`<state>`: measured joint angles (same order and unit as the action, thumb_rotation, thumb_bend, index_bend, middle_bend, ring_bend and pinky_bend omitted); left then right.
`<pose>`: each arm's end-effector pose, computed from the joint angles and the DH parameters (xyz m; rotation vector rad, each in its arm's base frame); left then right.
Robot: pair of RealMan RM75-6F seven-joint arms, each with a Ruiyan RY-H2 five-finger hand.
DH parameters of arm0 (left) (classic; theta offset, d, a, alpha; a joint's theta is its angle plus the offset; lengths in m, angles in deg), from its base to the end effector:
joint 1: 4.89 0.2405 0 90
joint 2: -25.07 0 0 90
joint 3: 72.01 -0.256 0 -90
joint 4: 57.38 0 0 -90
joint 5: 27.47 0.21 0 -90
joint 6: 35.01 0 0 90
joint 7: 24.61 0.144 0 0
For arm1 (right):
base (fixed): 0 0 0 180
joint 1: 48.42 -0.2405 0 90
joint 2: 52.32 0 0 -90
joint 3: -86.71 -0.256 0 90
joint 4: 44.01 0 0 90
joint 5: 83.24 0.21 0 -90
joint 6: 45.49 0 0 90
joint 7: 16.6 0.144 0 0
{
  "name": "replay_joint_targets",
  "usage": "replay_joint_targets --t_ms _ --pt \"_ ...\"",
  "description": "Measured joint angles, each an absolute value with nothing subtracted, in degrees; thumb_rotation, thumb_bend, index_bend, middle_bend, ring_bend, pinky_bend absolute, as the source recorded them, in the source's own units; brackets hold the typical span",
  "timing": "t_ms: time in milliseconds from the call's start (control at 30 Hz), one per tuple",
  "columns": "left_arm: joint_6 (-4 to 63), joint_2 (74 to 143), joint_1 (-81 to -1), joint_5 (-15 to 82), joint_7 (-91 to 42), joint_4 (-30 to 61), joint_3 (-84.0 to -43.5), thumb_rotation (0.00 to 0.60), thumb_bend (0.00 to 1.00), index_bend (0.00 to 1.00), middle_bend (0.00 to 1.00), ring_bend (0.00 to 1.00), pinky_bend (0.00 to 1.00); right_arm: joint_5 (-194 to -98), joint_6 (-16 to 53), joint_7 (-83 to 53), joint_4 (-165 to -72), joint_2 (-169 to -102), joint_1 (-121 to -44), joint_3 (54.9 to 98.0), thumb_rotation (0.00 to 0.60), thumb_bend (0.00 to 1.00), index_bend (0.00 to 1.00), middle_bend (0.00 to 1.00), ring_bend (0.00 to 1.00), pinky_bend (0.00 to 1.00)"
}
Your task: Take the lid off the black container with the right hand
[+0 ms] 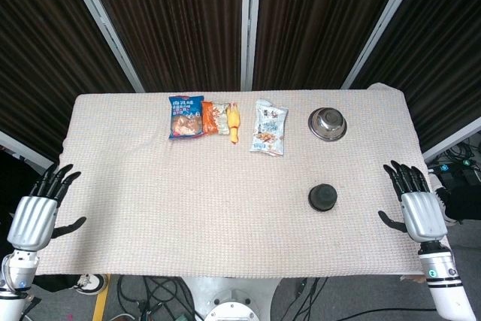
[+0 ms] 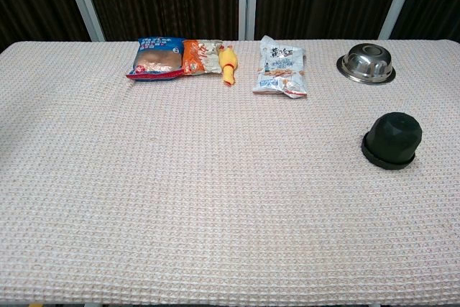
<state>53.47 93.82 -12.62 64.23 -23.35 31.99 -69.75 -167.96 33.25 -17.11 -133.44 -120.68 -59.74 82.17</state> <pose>-0.2889 0.1928 0.1387 -1.4646 -0.7993 -1.0325 -0.2979 -0.2218 0.1304 1.4715 -0.9164 0.9419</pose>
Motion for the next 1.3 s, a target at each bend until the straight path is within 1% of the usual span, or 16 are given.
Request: replay_joint_targets --t_ms 233,433,833,933,1067,1300 --pt "53.3 93.8 -12.6 64.3 -23.6 32.2 -69.9 0.6 0.09 0.15 0.08 0.0 0.17 -167.7 33.1 -17.0 -133.3 -120.6 -59.6 82.3 0.6 0.11 0.0 0.02 0.0 0.0" --pt "53.1 93.2 -13.1 64.6 -23.3 33.2 -69.6 0.6 0.09 0.15 0.08 0.0 0.17 -166.3 31.5 -16.9 -132.6 -121.2 -59.8 82.3 0.6 0.11 0.0 0.03 0.0 0.0" --pt "52.7 93.9 -12.7 64.4 -23.9 32.2 -70.4 0.6 0.09 0.15 0.08 0.0 0.17 -164.2 24.2 -13.1 -129.1 -123.5 -61.9 83.3 0.6 0.1 0.0 0.04 0.0 0.0" --pt "52.7 94.1 -12.8 64.6 -24.0 31.9 -70.5 0.6 0.09 0.15 0.08 0.0 0.17 -164.4 22.4 -10.6 -127.8 -124.4 -62.7 83.5 0.6 0.07 0.0 0.04 0.0 0.0" --pt "52.5 94.1 -12.8 64.5 -24.4 31.7 -70.6 0.6 0.09 0.15 0.08 0.0 0.17 -164.9 19.5 -7.4 -124.4 -126.6 -64.3 83.8 0.6 0.05 0.0 0.04 0.0 0.0" --pt "52.5 93.7 -12.7 64.3 -24.6 31.9 -70.5 0.6 0.09 0.15 0.08 0.0 0.17 -164.9 14.4 -5.1 -120.9 -130.5 -67.8 83.8 0.6 0.04 0.0 0.04 0.0 0.0"
